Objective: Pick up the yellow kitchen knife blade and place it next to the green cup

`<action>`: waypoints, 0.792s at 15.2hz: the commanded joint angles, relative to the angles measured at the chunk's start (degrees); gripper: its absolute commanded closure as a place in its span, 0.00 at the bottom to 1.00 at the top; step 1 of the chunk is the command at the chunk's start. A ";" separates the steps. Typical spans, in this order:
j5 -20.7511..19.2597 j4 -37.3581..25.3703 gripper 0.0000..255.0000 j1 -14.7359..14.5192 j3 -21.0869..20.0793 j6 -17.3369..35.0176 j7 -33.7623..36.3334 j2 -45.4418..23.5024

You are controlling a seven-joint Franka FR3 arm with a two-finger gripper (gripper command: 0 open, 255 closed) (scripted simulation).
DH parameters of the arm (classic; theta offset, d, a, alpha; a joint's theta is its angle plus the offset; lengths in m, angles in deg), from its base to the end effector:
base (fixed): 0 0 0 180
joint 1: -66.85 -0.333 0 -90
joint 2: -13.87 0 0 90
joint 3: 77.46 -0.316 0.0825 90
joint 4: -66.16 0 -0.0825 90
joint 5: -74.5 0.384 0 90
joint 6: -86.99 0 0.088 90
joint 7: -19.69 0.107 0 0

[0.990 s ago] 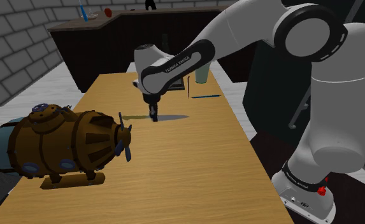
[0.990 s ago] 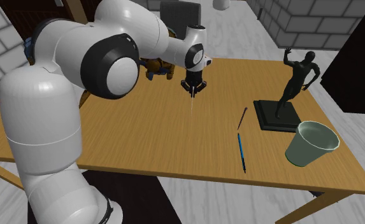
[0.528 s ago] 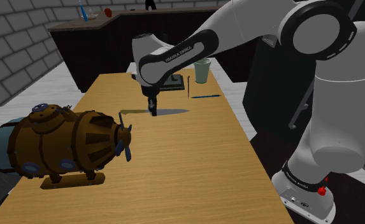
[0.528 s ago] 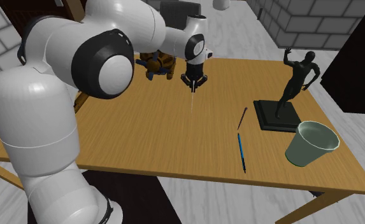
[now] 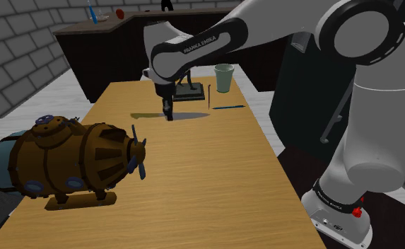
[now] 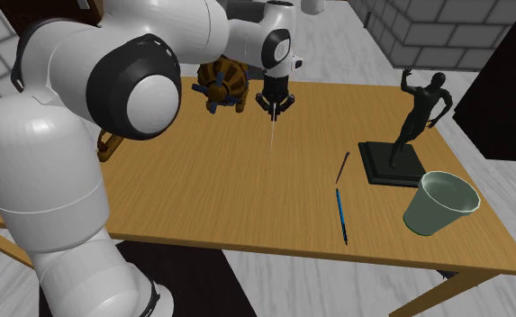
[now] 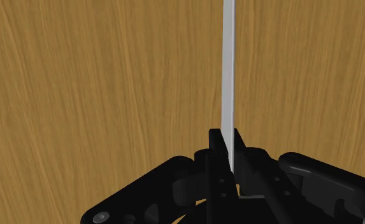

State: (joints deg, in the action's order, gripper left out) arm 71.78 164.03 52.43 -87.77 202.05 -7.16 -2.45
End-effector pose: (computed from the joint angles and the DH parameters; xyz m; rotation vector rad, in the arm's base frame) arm 0.5875 0.2572 0.4279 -2.8142 -1.3809 -0.0316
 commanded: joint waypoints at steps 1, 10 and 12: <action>0.05 -1.14 1.00 -0.04 -0.04 -1.34 0.01 0.17; 0.34 -6.51 1.00 -0.06 -0.15 -7.84 -0.16 1.33; 0.37 -7.88 1.00 -0.08 -0.17 -9.34 -0.18 1.45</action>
State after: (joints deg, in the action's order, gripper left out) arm 72.13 156.78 52.38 -87.91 193.50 -7.38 -1.12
